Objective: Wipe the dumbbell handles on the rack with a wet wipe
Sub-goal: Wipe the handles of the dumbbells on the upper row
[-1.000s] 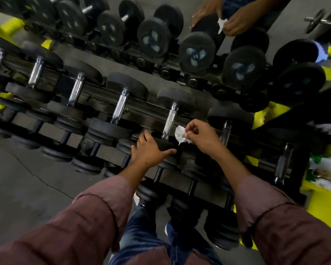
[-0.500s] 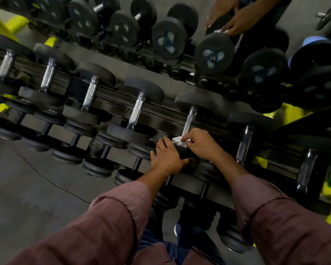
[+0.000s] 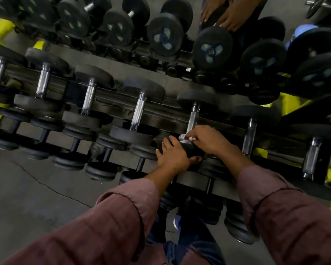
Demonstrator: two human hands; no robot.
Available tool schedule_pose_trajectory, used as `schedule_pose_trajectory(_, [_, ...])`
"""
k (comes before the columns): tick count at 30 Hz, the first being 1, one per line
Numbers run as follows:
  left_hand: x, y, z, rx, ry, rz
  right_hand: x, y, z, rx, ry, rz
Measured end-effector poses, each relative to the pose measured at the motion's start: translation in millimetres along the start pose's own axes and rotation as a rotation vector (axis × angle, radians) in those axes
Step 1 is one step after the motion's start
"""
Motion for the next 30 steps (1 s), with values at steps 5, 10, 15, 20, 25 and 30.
schedule_pose_trajectory(5, [0.6, -0.2, -2.1, 0.017, 0.009, -0.02, -2.4, 8.0, -1.2, 0.007, -0.032, 0.006])
schedule_pose_trajectory(10, [0.3, -3.5, -3.8, 0.038, 0.071, -0.028, -2.3, 11.1, 1.8, 0.016, -0.07, -0.035])
schedule_pose_trajectory(15, [-1.7, -4.6, -6.7, 0.055, 0.1, -0.07, 2.0, 15.4, -4.5, 0.034, -0.059, -0.044])
schedule_pose_trajectory(20, [-6.2, -5.1, -7.1, 0.078, 0.087, -0.121, 3.8, 11.8, -4.4, 0.073, -0.093, -0.134])
schedule_pose_trajectory(25, [-6.5, -3.7, -7.1, 0.082, 0.08, -0.125, -3.8, 9.1, -5.6, 0.116, -0.093, -0.154])
schedule_pose_trajectory(30, [-6.4, -4.9, -6.2, 0.07, 0.07, -0.136, -7.2, 16.8, -7.0, 0.187, -0.114, 0.023])
Point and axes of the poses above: each hand's wrist, its own y-axis towards the middle knuckle, its own x-axis out of the back of the hand, z = x × y, the point moved 3 cm from there along y, towards the middle knuckle, and after that the axes turned 1 degree about -y, right-handed, at the moved point
